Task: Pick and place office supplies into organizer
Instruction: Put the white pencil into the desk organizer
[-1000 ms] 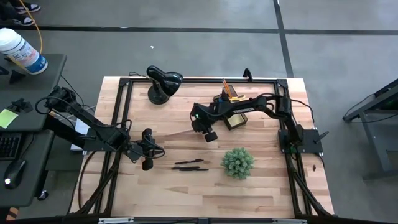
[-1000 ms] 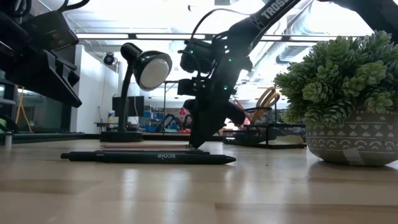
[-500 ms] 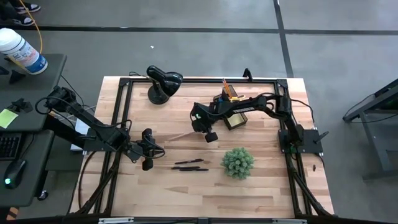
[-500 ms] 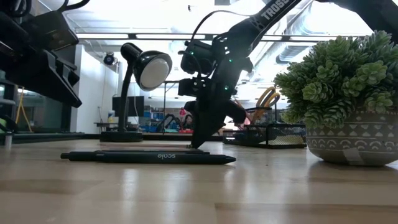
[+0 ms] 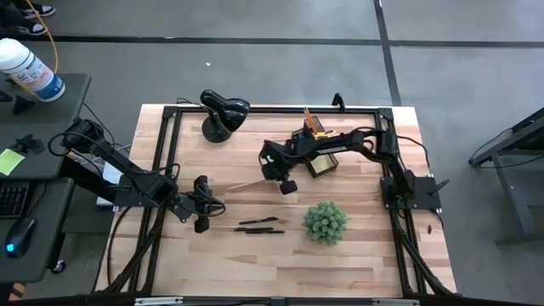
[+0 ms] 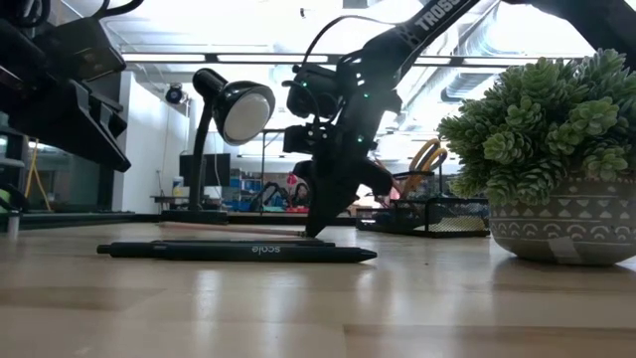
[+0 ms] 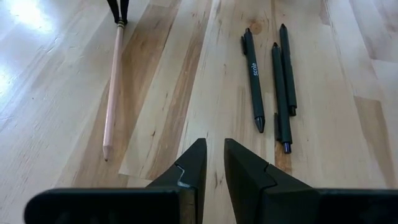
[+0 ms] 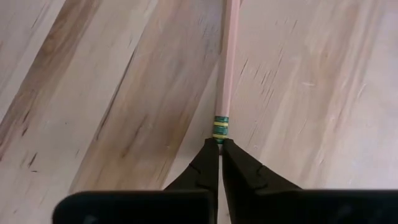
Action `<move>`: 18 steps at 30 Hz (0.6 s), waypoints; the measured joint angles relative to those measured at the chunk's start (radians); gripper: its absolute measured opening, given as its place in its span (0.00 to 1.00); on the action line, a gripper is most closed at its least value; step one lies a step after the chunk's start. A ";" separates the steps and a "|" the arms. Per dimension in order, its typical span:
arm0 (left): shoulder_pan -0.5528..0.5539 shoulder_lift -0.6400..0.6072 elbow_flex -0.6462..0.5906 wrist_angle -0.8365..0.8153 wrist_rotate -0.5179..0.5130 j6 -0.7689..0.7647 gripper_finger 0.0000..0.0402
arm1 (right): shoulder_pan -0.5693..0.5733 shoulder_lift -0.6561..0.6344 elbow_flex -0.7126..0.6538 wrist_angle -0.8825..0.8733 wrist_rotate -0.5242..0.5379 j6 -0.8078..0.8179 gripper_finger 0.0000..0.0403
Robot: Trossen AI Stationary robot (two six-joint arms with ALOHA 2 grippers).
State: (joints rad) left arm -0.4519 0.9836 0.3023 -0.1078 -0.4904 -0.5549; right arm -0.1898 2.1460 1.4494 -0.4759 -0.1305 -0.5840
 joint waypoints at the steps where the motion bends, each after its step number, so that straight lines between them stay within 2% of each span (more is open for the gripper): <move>1: 0.000 0.000 0.000 0.000 0.000 0.000 0.11 | 0.000 0.001 0.010 -0.006 0.001 0.000 0.01; 9: 0.000 0.000 0.000 -0.023 0.000 0.000 0.11 | -0.004 0.010 0.096 -0.029 0.021 0.000 0.00; 18: 0.000 0.000 0.000 -0.024 0.000 0.000 0.11 | -0.021 0.008 0.106 -0.071 0.017 -0.004 0.00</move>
State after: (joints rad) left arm -0.4519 0.9837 0.3023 -0.1314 -0.4908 -0.5545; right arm -0.2104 2.1536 1.5551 -0.5464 -0.1131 -0.5877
